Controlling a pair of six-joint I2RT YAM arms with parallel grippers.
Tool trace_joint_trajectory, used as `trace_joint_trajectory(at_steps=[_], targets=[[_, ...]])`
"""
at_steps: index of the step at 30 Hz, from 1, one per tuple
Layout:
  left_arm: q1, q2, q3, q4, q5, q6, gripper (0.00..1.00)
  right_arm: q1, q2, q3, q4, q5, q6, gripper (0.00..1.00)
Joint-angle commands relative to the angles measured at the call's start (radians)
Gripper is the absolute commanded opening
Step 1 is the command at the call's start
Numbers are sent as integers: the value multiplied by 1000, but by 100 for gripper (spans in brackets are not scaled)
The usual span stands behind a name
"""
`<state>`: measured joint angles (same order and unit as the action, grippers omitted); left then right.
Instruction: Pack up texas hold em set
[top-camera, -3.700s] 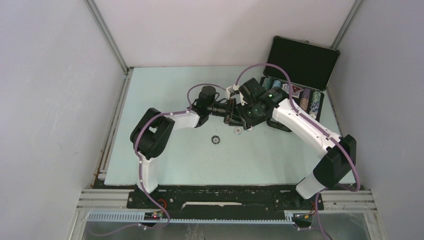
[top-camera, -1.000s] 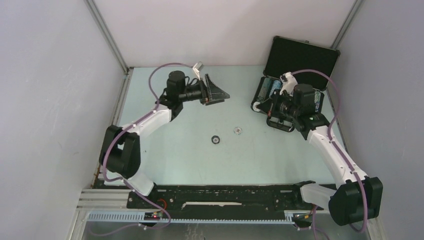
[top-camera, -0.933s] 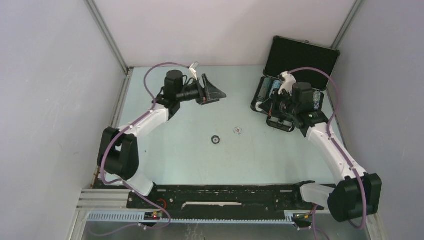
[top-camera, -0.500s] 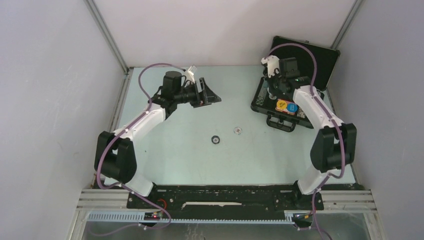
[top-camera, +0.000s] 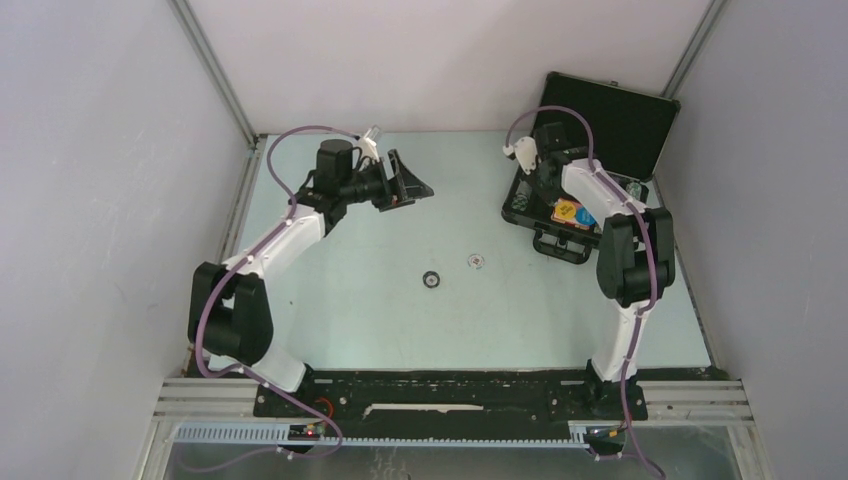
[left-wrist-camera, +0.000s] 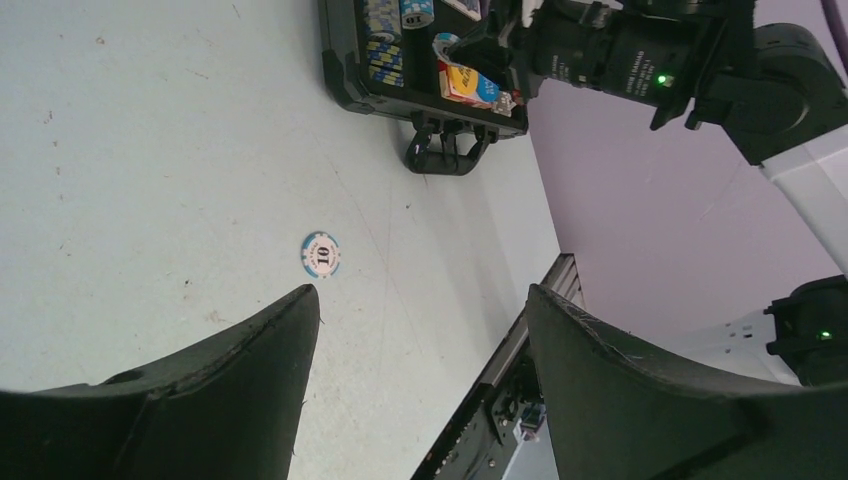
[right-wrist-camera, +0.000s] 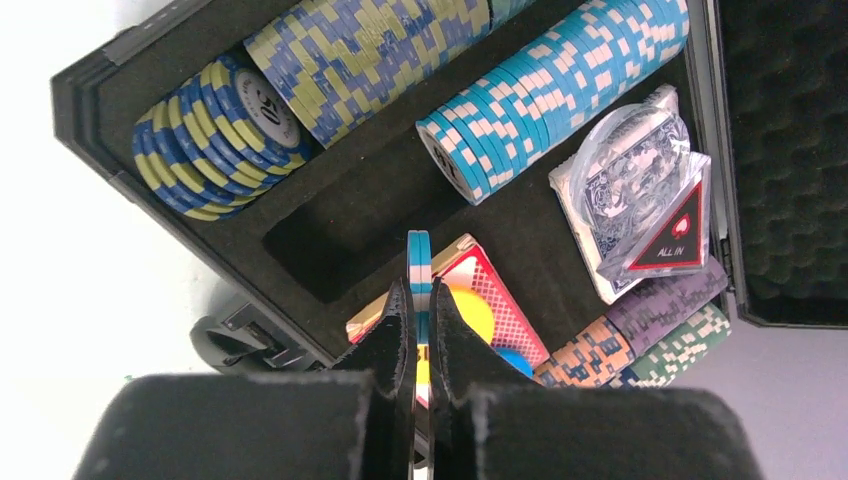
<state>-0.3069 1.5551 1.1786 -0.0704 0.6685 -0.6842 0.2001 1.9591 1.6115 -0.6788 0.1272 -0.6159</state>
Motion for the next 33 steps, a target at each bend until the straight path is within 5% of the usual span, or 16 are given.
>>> trace_joint_trajectory(at_steps=[1,21,33], targets=[[7,3,42,60,39,-28,81,27,26,36,41,71,-83,0],[22,7,23,132,74,-80,81,47,66,15,146,90,-146,3],[24,3,11,164,87,-104,82,64,85,-13,199,125,-153,15]])
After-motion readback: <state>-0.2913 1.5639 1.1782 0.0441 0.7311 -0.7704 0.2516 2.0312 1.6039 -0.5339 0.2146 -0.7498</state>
